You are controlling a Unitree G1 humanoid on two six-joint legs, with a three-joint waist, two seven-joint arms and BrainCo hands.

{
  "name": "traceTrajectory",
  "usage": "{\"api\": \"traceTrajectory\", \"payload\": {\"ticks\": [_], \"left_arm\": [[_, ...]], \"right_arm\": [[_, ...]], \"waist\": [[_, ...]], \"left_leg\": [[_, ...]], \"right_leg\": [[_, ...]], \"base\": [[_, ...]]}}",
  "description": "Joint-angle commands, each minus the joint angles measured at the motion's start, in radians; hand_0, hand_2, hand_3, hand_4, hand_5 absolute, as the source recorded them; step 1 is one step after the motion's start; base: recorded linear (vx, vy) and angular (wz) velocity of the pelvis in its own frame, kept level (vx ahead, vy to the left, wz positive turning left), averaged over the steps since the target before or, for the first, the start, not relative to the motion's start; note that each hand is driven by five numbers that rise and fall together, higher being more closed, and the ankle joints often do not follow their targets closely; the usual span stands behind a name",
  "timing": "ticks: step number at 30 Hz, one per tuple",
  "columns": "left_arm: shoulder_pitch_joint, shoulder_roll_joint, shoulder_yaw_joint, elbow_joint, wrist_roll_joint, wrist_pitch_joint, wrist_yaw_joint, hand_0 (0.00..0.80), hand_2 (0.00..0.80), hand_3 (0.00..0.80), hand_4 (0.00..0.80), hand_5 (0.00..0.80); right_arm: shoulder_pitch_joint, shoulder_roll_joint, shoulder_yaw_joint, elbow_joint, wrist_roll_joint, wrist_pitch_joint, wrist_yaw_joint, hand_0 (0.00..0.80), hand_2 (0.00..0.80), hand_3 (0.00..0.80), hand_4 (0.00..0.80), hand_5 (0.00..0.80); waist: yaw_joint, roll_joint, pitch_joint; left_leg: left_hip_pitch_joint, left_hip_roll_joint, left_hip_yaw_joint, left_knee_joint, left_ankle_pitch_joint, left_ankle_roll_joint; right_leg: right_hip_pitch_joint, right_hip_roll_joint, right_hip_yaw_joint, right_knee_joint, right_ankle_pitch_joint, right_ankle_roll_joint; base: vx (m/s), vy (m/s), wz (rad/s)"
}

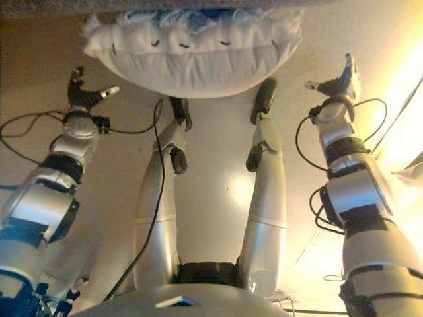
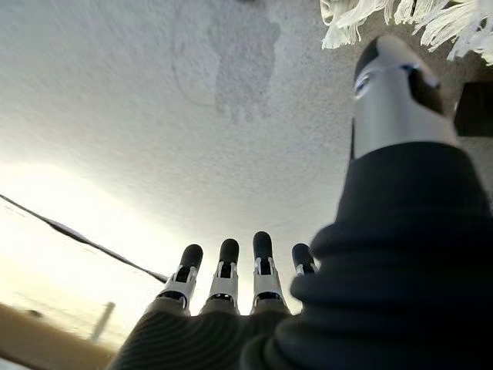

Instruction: Pick up the cushion and take it to the sofa

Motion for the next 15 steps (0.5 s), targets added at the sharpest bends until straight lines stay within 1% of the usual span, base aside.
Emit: {"api": "traceTrajectory", "payload": {"ticks": [1, 2, 4, 7, 10, 14, 15], "left_arm": [[0.007, 0.014, 0.043, -0.021, -0.028, -0.038, 0.053, 0.0, 0.0, 0.0, 0.0, 0.0], [0.002, 0.026, 0.042, -0.034, -0.022, -0.032, 0.055, 0.0, 0.0, 0.0, 0.0, 0.0], [-0.025, 0.092, 0.037, -0.079, 0.001, -0.006, 0.039, 0.0, 0.0, 0.0, 0.0, 0.0], [-0.067, 0.146, 0.021, -0.094, 0.015, -0.004, -0.007, 0.0, 0.0, 0.0, 0.0, 0.0], [-0.122, 0.163, -0.004, -0.097, 0.01, -0.021, -0.054, 0.0, 0.0, 0.0, 0.0, 0.0], [-0.178, 0.157, -0.046, -0.113, 0.017, -0.038, -0.082, 0.0, 0.0, 0.0, 0.0, 0.0], [-0.193, 0.153, -0.062, -0.117, 0.021, -0.048, -0.09, 0.0, 0.0, 0.0, 0.0, 0.0]], "right_arm": [[0.023, -0.095, 0.071, -0.055, -0.054, -0.079, -0.035, 0.0, 0.0, 0.0, 0.0, 0.0], [0.032, -0.111, 0.071, -0.077, -0.052, -0.09, -0.033, 0.0, 0.0, 0.0, 0.0, 0.0], [0.071, -0.193, 0.077, -0.166, 0.006, -0.146, 0.007, 0.0, 0.0, 0.0, 0.0, 0.0], [0.053, -0.249, 0.096, -0.224, 0.044, -0.191, 0.073, 0.0, 0.0, 0.0, 0.0, 0.0], [0.002, -0.256, 0.134, -0.254, 0.052, -0.215, 0.141, 0.0, 0.0, 0.0, 0.0, 0.0], [-0.059, -0.241, 0.181, -0.284, 0.063, -0.257, 0.19, 0.0, 0.0, 0.0, 0.0, 0.0], [-0.08, -0.236, 0.195, -0.286, 0.07, -0.277, 0.21, 0.0, 0.0, 0.0, 0.0, 0.0]], "waist": [[-0.04, 0.097, -0.005], [-0.041, 0.093, -0.005], [-0.048, 0.068, -0.005], [-0.052, 0.056, -0.005], [-0.052, 0.058, -0.005], [-0.051, 0.063, -0.005], [-0.05, 0.063, -0.005]], "left_leg": [[-0.045, 0.043, -0.058, 0.002, -0.045, -0.041], [-0.055, 0.045, -0.06, 0.006, -0.046, -0.04], [-0.1, 0.053, -0.064, 0.018, -0.049, -0.039], [-0.125, 0.058, -0.067, 0.016, -0.051, -0.041], [-0.146, 0.057, -0.068, 0.011, -0.05, -0.041], [-0.165, 0.055, -0.068, -0.002, -0.044, -0.045], [-0.168, 0.053, -0.069, -0.007, -0.04, -0.046]], "right_leg": [[-0.021, -0.018, 0.075, 0.043, -0.085, 0.079], [-0.029, -0.019, 0.074, 0.046, -0.084, 0.081], [-0.058, -0.023, 0.067, 0.047, -0.082, 0.088], [-0.079, -0.025, 0.06, 0.043, -0.084, 0.091], [-0.103, -0.025, 0.062, 0.046, -0.087, 0.092], [-0.119, -0.028, 0.06, 0.032, -0.083, 0.096], [-0.122, -0.028, 0.059, 0.027, -0.081, 0.097]], "base": [[0.0, 0.0, 0.0], [-0.01, -0.032, -0.04], [0.0, -0.065, -0.02], [0.012, -0.022, 0.04], [0.0, 0.0, 0.0], [0.0, 0.0, 0.0], [0.0, 0.0, 0.0]]}}
